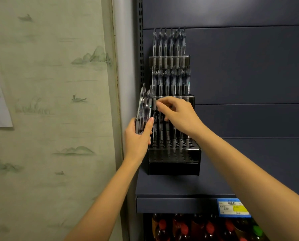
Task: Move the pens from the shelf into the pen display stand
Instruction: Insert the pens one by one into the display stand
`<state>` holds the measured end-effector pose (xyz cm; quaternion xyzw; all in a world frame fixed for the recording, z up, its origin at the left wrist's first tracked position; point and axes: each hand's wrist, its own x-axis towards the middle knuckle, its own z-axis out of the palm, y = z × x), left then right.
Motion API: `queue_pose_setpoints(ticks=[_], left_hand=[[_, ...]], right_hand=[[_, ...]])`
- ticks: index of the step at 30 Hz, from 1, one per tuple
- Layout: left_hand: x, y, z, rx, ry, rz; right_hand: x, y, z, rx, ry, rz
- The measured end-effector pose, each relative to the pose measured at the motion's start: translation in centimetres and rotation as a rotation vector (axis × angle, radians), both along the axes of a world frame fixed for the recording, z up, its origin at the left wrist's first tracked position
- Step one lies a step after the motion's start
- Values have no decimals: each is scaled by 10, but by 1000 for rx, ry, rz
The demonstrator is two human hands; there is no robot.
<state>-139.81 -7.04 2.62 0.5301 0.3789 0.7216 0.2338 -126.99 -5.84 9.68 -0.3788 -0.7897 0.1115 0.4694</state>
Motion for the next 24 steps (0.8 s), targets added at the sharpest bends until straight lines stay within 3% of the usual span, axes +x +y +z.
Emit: queue_pose_setpoints(ticks=[8,16,24], left_hand=[[8,-5,4,31,13,-24],[9,-3,5,29,13,4],[-2,2,4,5,12,44]], right_hand=[[-15,0,14,-83,179,99],[-8,-2,31,22,288,74],[25,4,41,98,244,-54]])
